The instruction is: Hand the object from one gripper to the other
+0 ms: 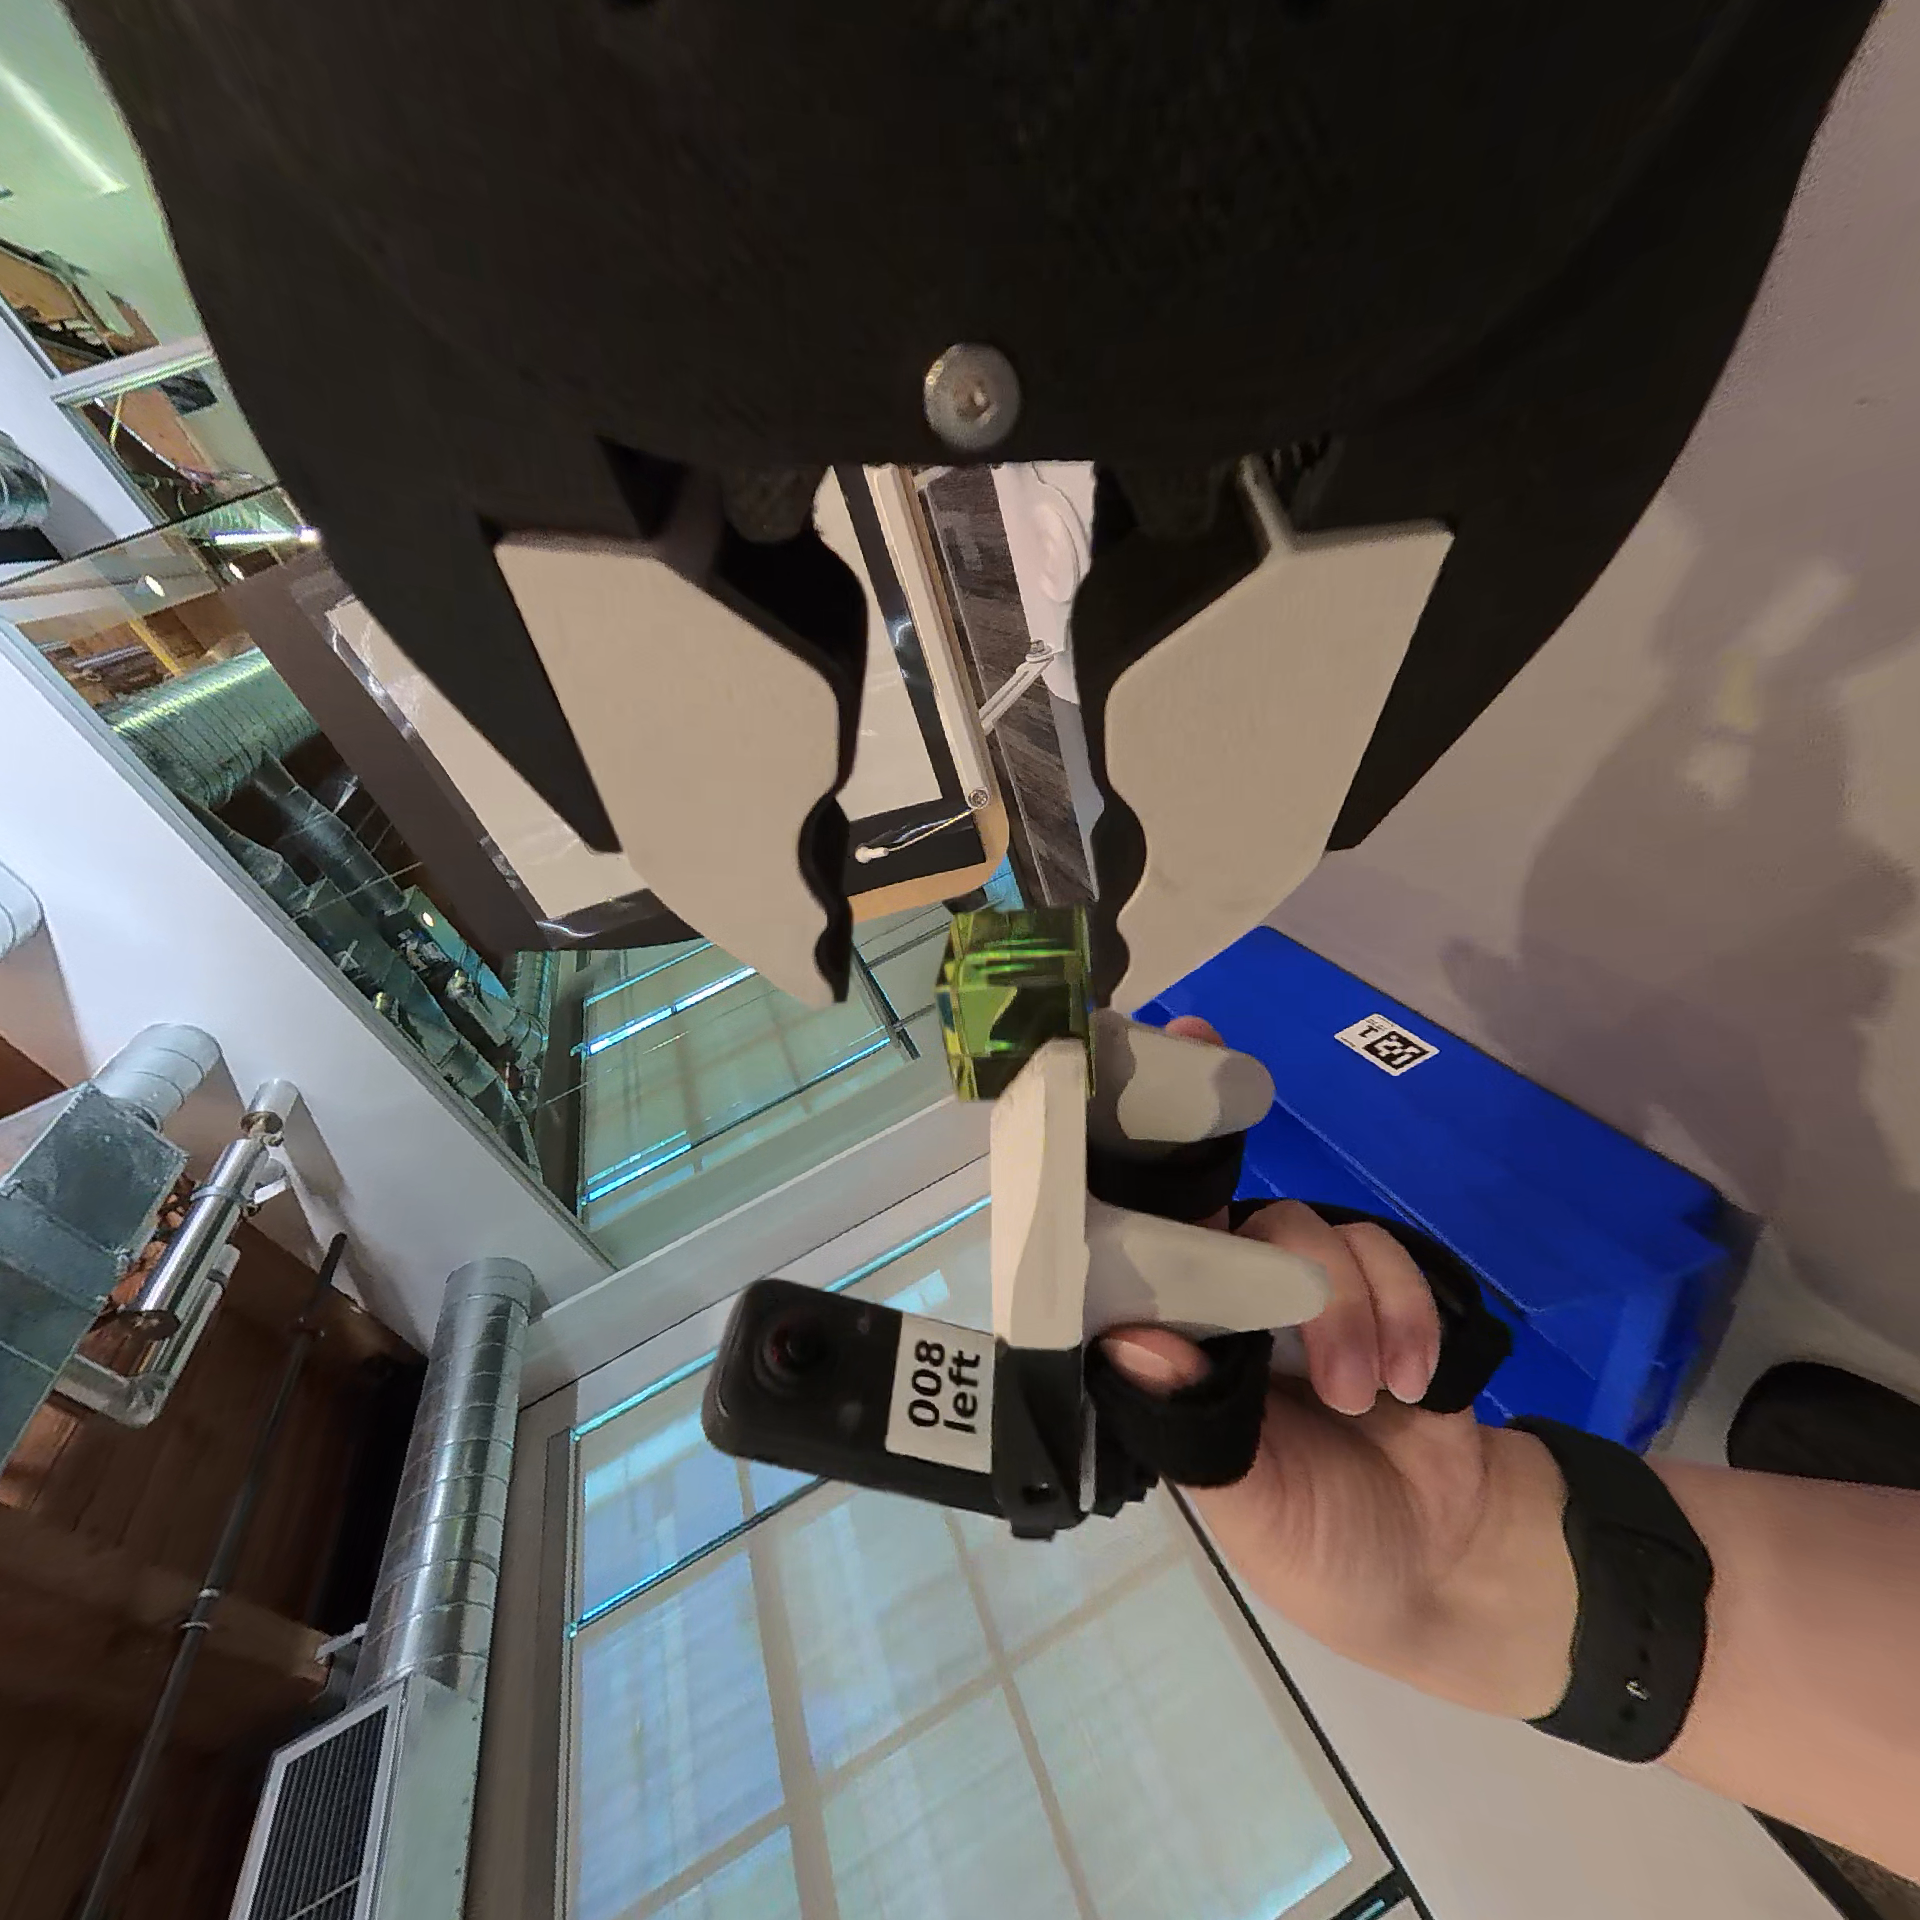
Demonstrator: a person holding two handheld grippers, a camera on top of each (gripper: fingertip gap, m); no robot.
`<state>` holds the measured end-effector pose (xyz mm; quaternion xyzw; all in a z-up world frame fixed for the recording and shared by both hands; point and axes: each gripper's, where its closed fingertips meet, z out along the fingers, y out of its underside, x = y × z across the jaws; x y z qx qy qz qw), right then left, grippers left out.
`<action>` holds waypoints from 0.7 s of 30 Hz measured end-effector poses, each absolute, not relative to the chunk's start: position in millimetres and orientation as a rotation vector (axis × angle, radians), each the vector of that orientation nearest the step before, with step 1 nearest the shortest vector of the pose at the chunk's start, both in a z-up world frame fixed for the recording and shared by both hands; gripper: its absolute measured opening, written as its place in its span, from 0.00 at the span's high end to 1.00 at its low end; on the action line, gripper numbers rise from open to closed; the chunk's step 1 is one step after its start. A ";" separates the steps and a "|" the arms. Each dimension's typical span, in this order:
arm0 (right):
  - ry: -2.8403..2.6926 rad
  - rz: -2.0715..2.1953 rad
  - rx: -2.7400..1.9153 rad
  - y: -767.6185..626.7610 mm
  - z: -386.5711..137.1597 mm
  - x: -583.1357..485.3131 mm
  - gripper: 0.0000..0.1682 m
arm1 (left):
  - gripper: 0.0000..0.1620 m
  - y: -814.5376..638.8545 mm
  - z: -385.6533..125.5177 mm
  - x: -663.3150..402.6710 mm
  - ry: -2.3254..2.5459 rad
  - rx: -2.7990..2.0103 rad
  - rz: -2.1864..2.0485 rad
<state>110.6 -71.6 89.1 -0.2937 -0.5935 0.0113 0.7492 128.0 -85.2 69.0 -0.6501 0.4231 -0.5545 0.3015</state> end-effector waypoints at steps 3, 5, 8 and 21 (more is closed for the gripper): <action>-1.339 0.016 -0.650 -72.4 83.1 109.0 0.77 | 0.83 -82.6 66.3 129.8 1.119 -1.728 -1.456; -1.342 0.015 -0.661 -71.0 81.5 108.7 0.79 | 0.83 -80.2 67.3 129.8 1.111 -1.712 -1.454; -1.320 0.059 -0.698 -67.4 83.0 111.2 0.83 | 0.81 -73.0 72.4 129.7 1.097 -1.646 -1.389; -0.920 1.060 -1.114 -41.5 108.9 133.2 0.84 | 0.63 -29.5 82.3 116.4 1.140 -1.252 -0.221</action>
